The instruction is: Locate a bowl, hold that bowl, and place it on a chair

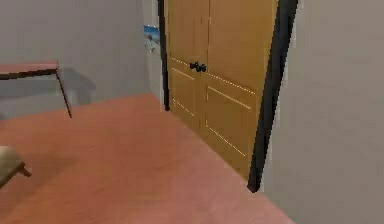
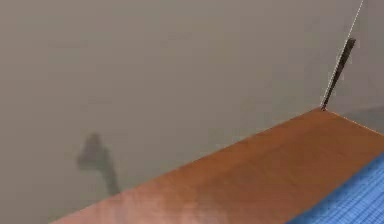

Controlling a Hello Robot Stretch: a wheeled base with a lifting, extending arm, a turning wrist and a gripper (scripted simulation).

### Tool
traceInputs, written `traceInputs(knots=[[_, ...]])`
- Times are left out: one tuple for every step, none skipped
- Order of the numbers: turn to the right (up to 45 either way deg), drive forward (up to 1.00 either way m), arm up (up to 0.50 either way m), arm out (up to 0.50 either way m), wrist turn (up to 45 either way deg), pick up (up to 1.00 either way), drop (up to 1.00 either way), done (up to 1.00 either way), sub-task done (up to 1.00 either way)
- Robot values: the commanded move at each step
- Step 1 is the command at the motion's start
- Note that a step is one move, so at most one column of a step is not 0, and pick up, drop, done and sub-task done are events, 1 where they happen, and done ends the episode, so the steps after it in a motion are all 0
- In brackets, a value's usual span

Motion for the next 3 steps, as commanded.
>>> traceInputs(knots=[[-33.0,0.0,0.0,0.0,0.0,0.0,0.0,0.0,0.0],[0.0,1.0,0.0,0.0,0.0,0.0,0.0,0.0,0.0],[0.0,1.0,0.0,0.0,0.0,0.0,0.0,0.0,0.0]])
